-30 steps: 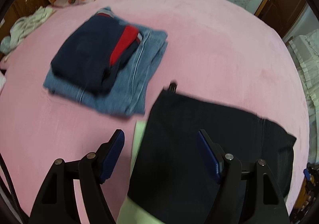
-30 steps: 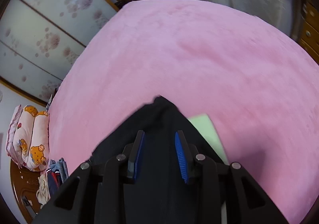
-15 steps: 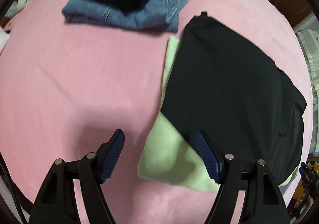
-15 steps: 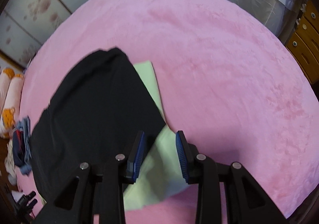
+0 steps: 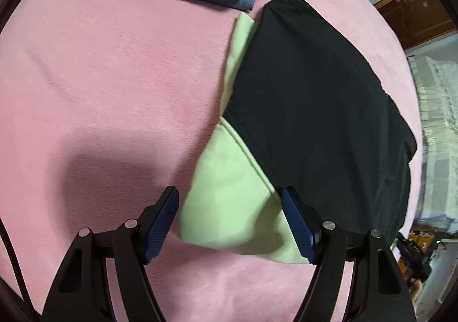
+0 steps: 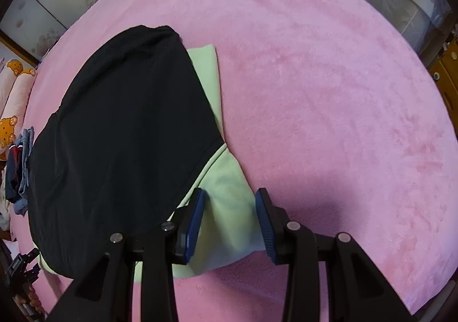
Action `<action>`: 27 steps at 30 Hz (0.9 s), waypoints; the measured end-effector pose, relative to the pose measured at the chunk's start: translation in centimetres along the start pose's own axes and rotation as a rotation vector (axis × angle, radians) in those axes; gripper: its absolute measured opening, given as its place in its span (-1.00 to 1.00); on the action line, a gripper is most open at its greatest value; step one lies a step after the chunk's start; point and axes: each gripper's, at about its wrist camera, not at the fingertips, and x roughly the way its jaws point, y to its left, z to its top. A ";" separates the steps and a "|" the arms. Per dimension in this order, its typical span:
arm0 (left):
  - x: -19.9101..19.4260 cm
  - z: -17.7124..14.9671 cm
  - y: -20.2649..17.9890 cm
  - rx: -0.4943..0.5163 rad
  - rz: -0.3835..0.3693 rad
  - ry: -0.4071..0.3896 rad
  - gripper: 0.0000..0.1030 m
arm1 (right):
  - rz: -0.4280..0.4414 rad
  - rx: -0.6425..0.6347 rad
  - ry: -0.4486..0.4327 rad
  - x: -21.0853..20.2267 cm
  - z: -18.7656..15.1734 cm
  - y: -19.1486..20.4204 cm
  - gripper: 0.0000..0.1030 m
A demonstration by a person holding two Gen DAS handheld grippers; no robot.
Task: Fold large clothes
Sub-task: 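Lay the folded jacket bundle down and open both tools, then close both tools on the green-lined edge of the jacket bundle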
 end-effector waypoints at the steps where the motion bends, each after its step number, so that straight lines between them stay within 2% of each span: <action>1: 0.2 0.1 0.0 0.003 -0.001 0.001 0.37 | 0.013 0.004 0.012 0.2 0.1 -0.2 -0.28; 3: 0.6 0.4 -0.2 0.028 0.006 0.007 0.27 | 0.040 0.021 0.036 0.5 0.3 -0.6 -0.29; 4: 1.0 0.6 -0.4 0.044 0.013 0.012 0.21 | 0.047 0.018 0.037 0.4 0.3 -0.7 -0.35; 7: 0.9 1.0 -0.6 0.075 0.036 0.010 -0.32 | 0.046 -0.055 0.036 0.1 0.1 -0.5 -0.68; 8: 0.8 1.0 -0.8 0.087 0.071 0.010 -0.51 | 0.041 -0.082 0.035 0.0 0.0 -0.4 -0.73; 11: 0.3 0.8 -1.2 0.120 0.075 0.009 -0.68 | 0.007 -0.164 0.040 -0.7 -0.8 0.3 -0.89; 16: 0.3 0.1 -2.4 0.152 0.130 0.013 -0.74 | 0.017 -0.085 0.090 -1.5 -1.3 -1.2 -0.92; 21: 0.9 -0.6 -2.2 0.135 0.136 0.013 -0.74 | 0.037 -0.042 0.091 -1.4 -2.5 -2.9 -0.92; 27: 1.7 -1.1 -2.8 0.149 0.187 -0.008 -0.74 | 0.008 -0.070 -0.001 0.0 -2.6 -2.4 -0.92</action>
